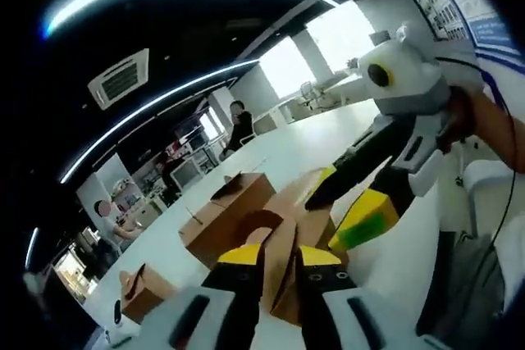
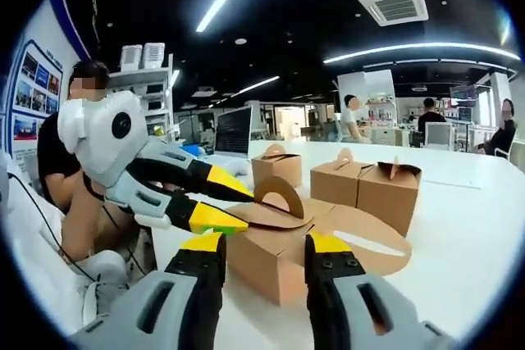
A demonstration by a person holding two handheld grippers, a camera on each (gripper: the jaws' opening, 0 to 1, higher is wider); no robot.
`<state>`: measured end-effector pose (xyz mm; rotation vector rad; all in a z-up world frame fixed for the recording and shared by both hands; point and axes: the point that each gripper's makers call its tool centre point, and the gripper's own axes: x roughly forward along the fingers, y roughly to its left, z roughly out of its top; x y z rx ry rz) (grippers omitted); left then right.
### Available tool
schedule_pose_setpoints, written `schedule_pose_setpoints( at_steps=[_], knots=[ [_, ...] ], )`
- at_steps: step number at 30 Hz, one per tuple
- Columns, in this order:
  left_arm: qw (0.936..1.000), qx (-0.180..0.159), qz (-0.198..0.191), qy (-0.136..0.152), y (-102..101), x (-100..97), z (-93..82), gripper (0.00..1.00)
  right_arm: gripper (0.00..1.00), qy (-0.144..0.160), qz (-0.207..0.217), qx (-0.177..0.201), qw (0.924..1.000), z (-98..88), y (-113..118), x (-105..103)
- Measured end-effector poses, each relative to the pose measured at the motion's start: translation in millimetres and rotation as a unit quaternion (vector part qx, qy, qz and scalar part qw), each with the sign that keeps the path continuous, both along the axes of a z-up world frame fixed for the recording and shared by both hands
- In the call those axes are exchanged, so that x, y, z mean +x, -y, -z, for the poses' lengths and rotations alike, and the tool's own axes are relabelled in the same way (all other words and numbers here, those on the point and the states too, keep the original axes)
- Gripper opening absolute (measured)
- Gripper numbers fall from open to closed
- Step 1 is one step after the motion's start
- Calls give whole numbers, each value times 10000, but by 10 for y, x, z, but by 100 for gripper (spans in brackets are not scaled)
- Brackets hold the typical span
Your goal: Pick up one paper box from the group, open the paper box, and remove the item inside
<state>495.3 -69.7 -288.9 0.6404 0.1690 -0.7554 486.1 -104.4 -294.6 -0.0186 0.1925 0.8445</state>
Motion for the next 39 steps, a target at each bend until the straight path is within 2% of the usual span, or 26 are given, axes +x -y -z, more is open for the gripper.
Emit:
schedule_pose_setpoints(
  at_steps=[5,12,19,22,25,29,35,39],
  knots=[
    [9999,138,-29,-18,8,1,1,18,39,-2,-5,-25,10000,3,-5,-6],
    [9989,450,-80,95,45,45,-1,18,39,5,-3,-15,10000,4,-6,-7],
    [9985,521,-88,135,65,57,3,18,40,23,4,-58,10000,8,-11,5],
    [9987,492,-73,148,85,54,10,14,41,29,1,-55,10000,8,-11,4],
    [9990,438,-12,37,115,20,46,5,40,29,-4,-54,10000,6,-11,6],
    [9989,460,-28,53,109,25,47,5,40,18,-18,-55,10000,10,-16,3],
    [9997,220,-70,16,102,45,-40,4,38,-5,-1,-39,10000,16,-1,13],
    [9998,147,-93,-81,96,43,-27,4,38,-4,-16,-49,10000,15,-7,6]
  ],
)
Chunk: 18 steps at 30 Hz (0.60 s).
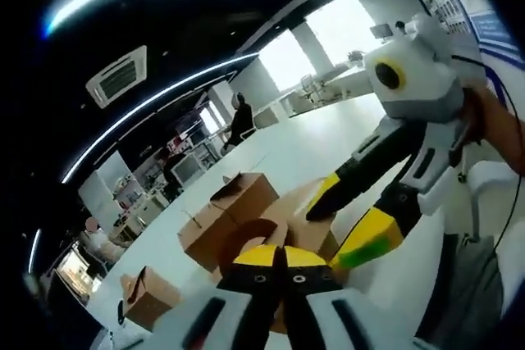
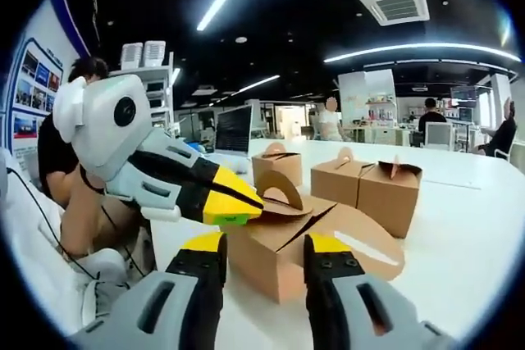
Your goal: Pick up one paper box from the group, open the paper box, and remove the item inside
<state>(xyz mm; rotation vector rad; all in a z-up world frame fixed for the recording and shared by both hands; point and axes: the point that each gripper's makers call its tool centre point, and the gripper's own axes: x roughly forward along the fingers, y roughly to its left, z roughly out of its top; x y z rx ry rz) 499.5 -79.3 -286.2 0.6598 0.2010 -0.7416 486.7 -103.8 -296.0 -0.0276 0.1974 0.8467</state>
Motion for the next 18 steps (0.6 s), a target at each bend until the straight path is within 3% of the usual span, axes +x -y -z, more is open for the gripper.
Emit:
schedule_pose_setpoints(
  at_steps=[18],
  knots=[
    [9989,-453,-128,-6,-110,52,-113,3,35,-165,37,-85,9998,65,-3,-8]
  ],
)
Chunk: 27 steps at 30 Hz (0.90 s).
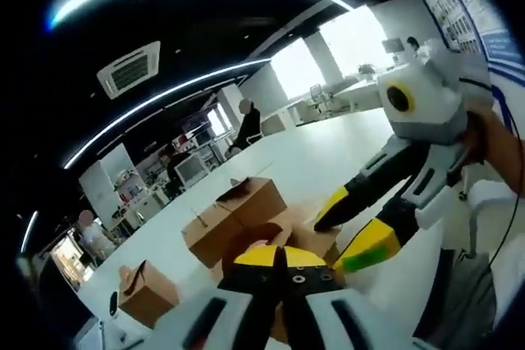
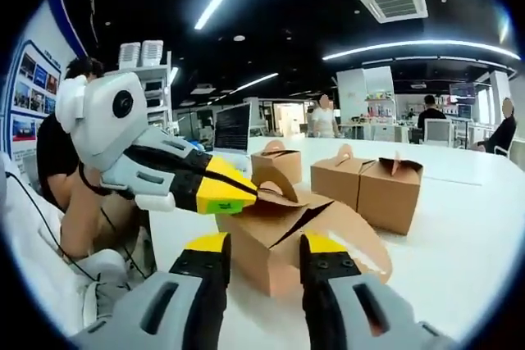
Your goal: Pick up one paper box from the group, open the paper box, and remove the item inside
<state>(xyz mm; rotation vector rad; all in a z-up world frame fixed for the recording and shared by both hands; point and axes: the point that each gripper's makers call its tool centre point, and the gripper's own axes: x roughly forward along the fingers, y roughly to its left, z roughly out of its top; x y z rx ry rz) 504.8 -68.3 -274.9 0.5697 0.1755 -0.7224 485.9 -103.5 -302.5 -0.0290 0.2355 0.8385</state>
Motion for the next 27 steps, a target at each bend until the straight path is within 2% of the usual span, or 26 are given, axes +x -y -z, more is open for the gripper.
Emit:
schedule_pose_setpoints(
  at_steps=[2,5,8,12,16,20,25,27],
  knots=[
    [10000,-29,-44,25,-26,15,-20,3,37,-125,47,-202,9997,111,19,7],
    [10000,-61,-59,8,-51,9,-23,3,38,-72,127,-228,9996,136,32,30],
    [10000,-53,-52,-22,-58,-27,-9,3,39,-14,152,-192,9997,64,42,26],
    [10000,-60,-21,-54,-55,-62,9,3,38,236,106,-171,9995,-93,18,0],
    [9997,-172,83,-144,3,-119,28,3,38,280,-7,-224,9994,-109,-67,-18],
    [9998,-80,77,-149,-7,-132,54,3,38,303,-113,-273,9991,-91,-147,-49],
    [9994,329,146,3,-49,-123,151,4,38,294,-152,-277,9991,-78,-183,-48],
    [9992,365,180,15,-45,-133,168,4,38,296,-148,-274,9991,-73,-183,-46]
  ],
)
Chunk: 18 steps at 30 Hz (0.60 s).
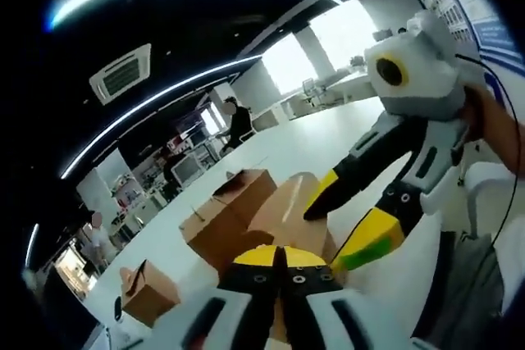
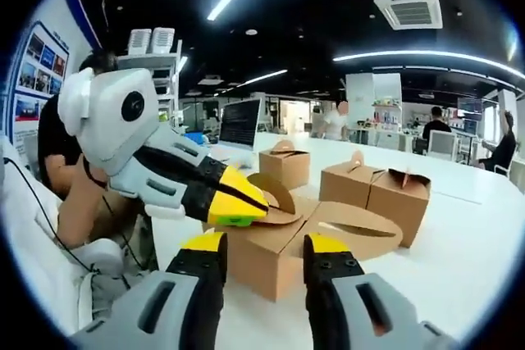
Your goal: Pick up one paper box from the group, open the paper box, and remove the item inside
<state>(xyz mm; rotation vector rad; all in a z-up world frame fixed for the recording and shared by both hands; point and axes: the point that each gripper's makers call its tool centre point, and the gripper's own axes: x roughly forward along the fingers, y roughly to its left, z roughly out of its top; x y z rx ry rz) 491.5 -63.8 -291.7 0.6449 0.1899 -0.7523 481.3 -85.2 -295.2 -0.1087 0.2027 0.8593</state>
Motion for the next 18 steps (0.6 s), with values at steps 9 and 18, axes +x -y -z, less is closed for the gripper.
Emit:
schedule_pose_setpoints(
  at_steps=[9,18],
  knots=[
    [9994,254,188,140,3,-60,-29,19,40,-23,0,0,10000,15,-2,-26],
    [9984,495,-82,261,-106,53,-43,20,38,-98,-30,-4,9999,22,-10,-61]
  ],
)
